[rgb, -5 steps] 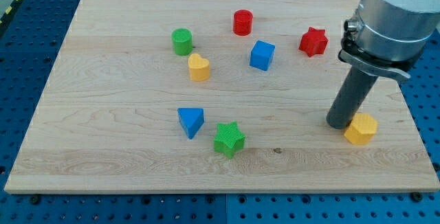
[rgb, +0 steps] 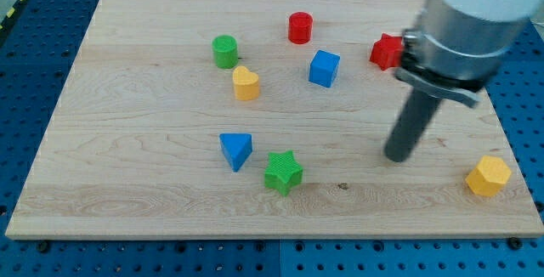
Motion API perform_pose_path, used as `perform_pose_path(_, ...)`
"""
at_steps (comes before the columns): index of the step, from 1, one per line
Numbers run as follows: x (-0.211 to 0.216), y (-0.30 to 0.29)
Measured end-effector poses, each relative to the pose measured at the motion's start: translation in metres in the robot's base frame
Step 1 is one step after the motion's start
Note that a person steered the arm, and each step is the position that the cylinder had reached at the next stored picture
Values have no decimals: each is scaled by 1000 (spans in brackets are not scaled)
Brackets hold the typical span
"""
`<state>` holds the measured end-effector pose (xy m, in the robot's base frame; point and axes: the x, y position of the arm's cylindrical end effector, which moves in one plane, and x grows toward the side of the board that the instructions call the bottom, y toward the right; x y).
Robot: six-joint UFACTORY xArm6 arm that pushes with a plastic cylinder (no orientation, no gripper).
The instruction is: Move your arm to the left of the blue triangle
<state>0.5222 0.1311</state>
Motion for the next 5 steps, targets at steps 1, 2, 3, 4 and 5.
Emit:
perform_pose_path(1, -19, -48)
perform_pose_path(2, -27, -111)
perform_pose_path(3, -28, -185)
perform_pose_path(4, -28, -256)
perform_pose_path(5, -9, -259)
